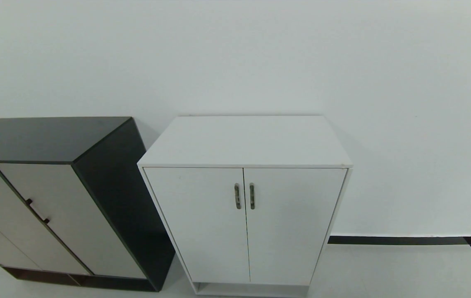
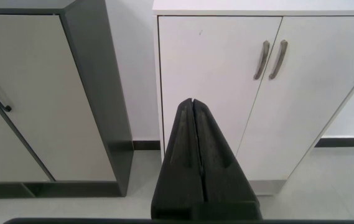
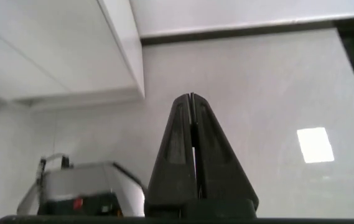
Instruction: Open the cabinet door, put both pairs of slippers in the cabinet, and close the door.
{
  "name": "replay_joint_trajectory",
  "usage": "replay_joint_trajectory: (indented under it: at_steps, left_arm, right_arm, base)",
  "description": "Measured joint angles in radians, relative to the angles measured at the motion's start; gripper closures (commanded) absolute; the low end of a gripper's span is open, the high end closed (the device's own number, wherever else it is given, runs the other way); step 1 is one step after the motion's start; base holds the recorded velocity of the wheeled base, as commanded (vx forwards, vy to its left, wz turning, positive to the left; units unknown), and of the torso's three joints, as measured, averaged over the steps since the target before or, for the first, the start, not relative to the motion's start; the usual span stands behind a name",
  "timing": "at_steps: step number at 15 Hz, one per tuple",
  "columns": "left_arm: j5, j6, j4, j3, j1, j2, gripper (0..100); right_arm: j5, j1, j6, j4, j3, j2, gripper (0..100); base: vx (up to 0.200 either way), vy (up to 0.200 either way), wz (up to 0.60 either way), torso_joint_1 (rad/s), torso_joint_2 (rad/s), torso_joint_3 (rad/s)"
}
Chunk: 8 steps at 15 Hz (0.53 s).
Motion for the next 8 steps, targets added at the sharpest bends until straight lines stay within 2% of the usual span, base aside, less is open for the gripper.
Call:
replay_joint_trajectory:
  at_steps: [8]
  left_arm:
    - [0.0, 0.0, 0.0, 0.0, 0.0, 0.0, 100]
  right_arm:
    - [0.0, -0.064, 0.0, -0.001, 0.0, -0.255, 100]
  base:
    - [0.0, 0.0, 0.0, 0.0, 0.0, 0.0]
